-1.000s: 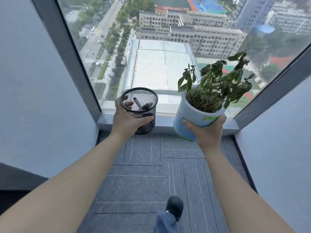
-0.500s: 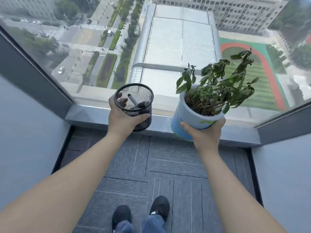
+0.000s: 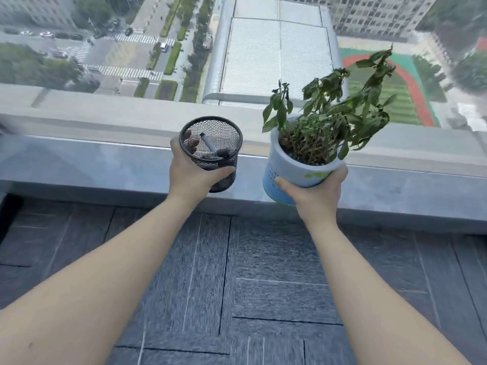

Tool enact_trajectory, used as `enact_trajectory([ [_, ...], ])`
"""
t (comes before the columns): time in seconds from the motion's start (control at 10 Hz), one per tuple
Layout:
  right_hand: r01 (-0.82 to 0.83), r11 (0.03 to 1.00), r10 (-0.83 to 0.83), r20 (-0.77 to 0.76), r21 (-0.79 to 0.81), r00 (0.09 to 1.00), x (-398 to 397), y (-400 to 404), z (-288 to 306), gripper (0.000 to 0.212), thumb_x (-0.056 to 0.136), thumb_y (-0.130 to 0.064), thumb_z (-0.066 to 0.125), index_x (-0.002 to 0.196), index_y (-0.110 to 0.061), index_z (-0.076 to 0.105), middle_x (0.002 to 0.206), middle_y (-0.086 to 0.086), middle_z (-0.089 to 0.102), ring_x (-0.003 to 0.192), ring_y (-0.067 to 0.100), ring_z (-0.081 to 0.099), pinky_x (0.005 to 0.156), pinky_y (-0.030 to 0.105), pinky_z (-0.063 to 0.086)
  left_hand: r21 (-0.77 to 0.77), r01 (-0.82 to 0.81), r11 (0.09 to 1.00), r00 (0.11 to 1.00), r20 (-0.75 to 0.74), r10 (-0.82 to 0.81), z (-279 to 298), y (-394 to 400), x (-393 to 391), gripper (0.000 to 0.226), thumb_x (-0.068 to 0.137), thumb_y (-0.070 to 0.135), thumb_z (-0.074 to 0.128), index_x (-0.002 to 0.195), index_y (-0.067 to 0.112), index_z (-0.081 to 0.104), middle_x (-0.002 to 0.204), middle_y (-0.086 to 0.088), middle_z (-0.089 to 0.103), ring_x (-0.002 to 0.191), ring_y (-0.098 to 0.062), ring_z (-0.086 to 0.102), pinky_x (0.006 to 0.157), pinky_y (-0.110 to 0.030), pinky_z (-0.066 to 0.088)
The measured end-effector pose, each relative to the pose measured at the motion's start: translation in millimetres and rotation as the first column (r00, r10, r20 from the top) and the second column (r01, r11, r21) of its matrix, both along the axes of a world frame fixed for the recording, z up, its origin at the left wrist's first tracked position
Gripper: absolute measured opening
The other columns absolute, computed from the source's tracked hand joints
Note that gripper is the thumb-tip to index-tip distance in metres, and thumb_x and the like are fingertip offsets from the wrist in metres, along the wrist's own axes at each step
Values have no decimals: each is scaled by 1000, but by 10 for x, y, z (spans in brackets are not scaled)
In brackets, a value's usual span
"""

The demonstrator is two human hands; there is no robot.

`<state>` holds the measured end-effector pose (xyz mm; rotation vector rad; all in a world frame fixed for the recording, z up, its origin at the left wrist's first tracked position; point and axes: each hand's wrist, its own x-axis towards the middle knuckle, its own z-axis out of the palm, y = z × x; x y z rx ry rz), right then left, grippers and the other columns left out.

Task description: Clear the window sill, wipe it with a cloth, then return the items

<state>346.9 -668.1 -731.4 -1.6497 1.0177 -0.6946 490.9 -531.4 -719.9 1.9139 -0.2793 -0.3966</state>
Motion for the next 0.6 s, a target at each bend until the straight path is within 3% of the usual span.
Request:
enact_trajectory([
  [0.2, 9, 1000, -9, -7, 2, 1000, 266, -91, -652, 91, 59, -15, 85, 129, -5, 28, 125, 2, 45, 113, 11, 48, 97, 22, 45, -16, 37, 999, 999, 5, -37, -685, -149, 193, 96, 60, 12, 84, 136, 13, 25, 126, -1, 47, 111, -9, 43, 95, -20, 33],
  [0.3, 28, 1000, -28, -8, 11, 1000, 321, -125, -736, 92, 59, -16, 84, 130, -6, 27, 132, 6, 45, 119, 15, 48, 99, 23, 44, -14, 39, 999, 999, -1, -39, -808, -163, 232, 96, 60, 11, 83, 137, 13, 24, 130, -3, 47, 112, -9, 43, 95, -19, 32],
  [0.4, 27, 999, -26, -42, 23, 999, 318, -136, -792, 97, 60, -17, 84, 134, -10, 23, 136, 6, 44, 122, 16, 47, 100, 21, 39, 4, 48, 999, 999, -12, -48, -849, -168, 239, 96, 62, 8, 82, 137, 13, 23, 119, 3, 45, 111, -8, 42, 95, -18, 32],
  [0.5, 31, 996, -24, -86, 84, 996, 343, -135, -734, 104, 61, -18, 84, 140, -11, 18, 143, 5, 37, 132, 17, 39, 109, 27, 34, 27, 74, 997, 993, -96, -71, -832, -171, 257, 99, 57, 8, 84, 135, 11, 23, 125, 0, 48, 116, -13, 47, 99, -24, 36],
  [0.6, 25, 991, -4, -164, 129, 986, 140, -62, -584, 104, 69, -24, 79, 147, -16, 11, 156, 3, 16, 143, 12, 18, 117, 33, 19, 75, 72, 995, 990, -123, -63, -723, -63, 137, 106, 53, 27, 85, 138, 11, 24, 144, -9, 34, 132, -18, 37, 113, -37, 31],
])
